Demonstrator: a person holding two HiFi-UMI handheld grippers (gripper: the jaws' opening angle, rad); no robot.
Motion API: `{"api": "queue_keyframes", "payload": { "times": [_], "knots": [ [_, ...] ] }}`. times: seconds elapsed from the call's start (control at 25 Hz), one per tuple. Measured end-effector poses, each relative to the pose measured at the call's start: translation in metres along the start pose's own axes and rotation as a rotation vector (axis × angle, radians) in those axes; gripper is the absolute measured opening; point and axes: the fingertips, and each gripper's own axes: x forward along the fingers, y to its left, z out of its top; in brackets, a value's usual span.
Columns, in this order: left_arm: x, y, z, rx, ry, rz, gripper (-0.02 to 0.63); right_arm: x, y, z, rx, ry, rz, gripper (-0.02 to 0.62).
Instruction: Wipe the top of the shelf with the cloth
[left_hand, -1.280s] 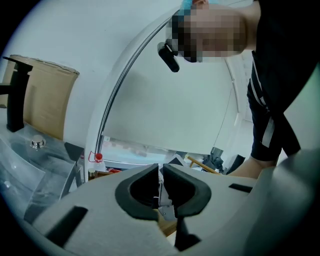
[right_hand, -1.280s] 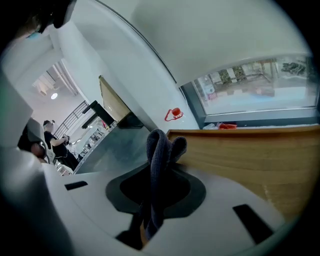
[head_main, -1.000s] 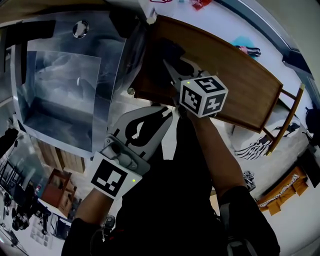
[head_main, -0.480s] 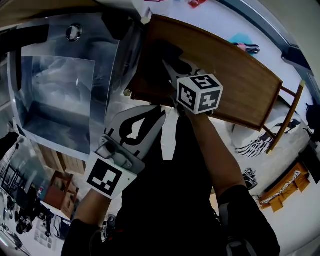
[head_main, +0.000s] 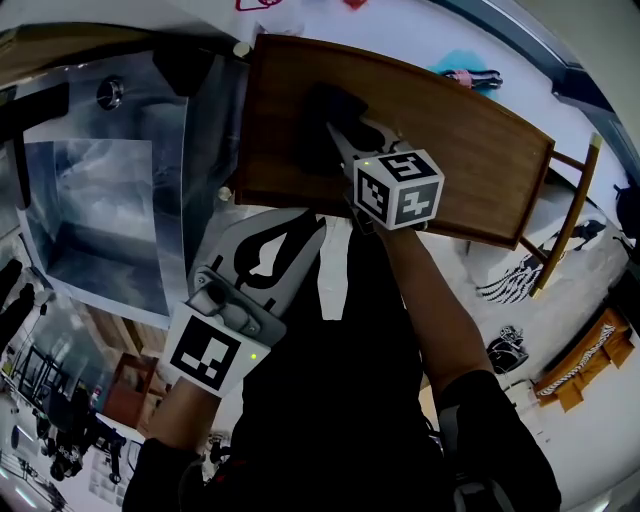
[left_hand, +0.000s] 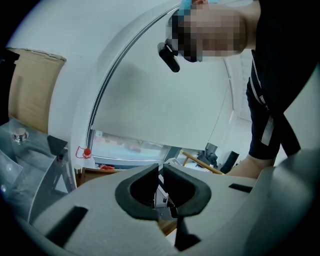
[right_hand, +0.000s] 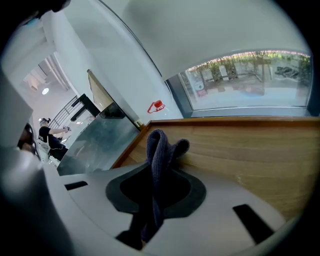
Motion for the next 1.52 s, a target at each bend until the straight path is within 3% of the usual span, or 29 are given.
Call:
{"api": "queue_keyframes", "payload": {
  "times": [1.52],
  "knots": [
    [0.134, -0.121, 0.000, 0.085, 0.101, -0.187, 0.044, -0.143, -0.160, -0.028, 0.143, -0.080, -0.168, 0.058]
  ]
}}
